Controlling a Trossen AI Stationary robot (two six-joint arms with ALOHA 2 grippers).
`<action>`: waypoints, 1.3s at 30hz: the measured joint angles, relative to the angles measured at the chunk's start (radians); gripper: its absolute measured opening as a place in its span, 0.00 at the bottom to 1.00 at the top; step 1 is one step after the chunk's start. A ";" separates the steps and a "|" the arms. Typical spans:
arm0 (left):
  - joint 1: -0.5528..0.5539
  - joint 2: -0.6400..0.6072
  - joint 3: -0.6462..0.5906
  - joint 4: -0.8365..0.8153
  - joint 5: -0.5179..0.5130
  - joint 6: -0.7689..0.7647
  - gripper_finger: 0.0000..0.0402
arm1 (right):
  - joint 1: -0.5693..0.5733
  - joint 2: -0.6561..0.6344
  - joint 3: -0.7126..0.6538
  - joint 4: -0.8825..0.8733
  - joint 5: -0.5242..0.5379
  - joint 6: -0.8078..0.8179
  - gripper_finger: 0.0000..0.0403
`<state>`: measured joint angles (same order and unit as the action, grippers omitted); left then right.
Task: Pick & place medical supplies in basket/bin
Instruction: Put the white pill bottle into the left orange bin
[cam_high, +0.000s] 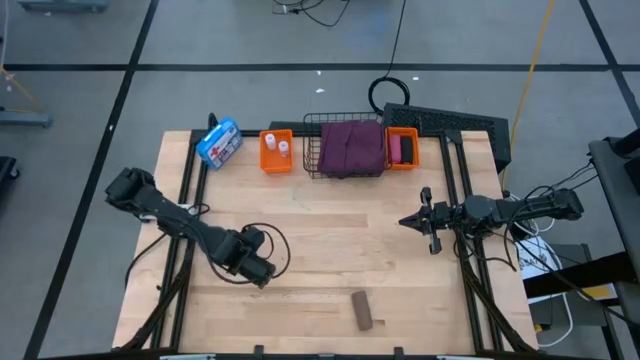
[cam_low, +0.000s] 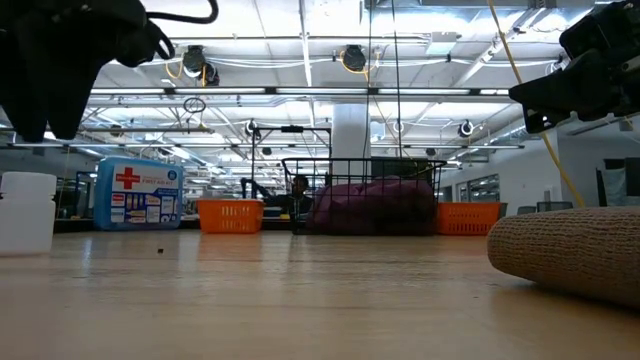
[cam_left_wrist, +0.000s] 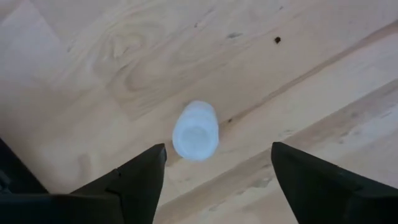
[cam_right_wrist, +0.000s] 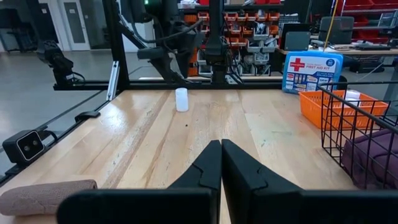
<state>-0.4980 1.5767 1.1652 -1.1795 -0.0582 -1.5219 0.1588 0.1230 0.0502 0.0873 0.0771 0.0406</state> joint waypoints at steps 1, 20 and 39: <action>0.000 0.007 0.000 -0.003 -0.002 0.005 0.76 | 0.000 0.000 0.000 0.000 0.000 0.000 0.00; -0.001 0.018 -0.130 0.076 0.031 0.025 0.69 | 0.000 0.000 0.000 0.000 0.000 0.000 0.00; -0.001 0.018 -0.172 0.144 0.031 0.027 0.60 | 0.000 0.000 0.000 0.000 0.000 0.000 0.00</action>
<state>-0.4988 1.5948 0.9928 -1.0351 -0.0269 -1.4952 0.1585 0.1226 0.0502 0.0872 0.0769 0.0406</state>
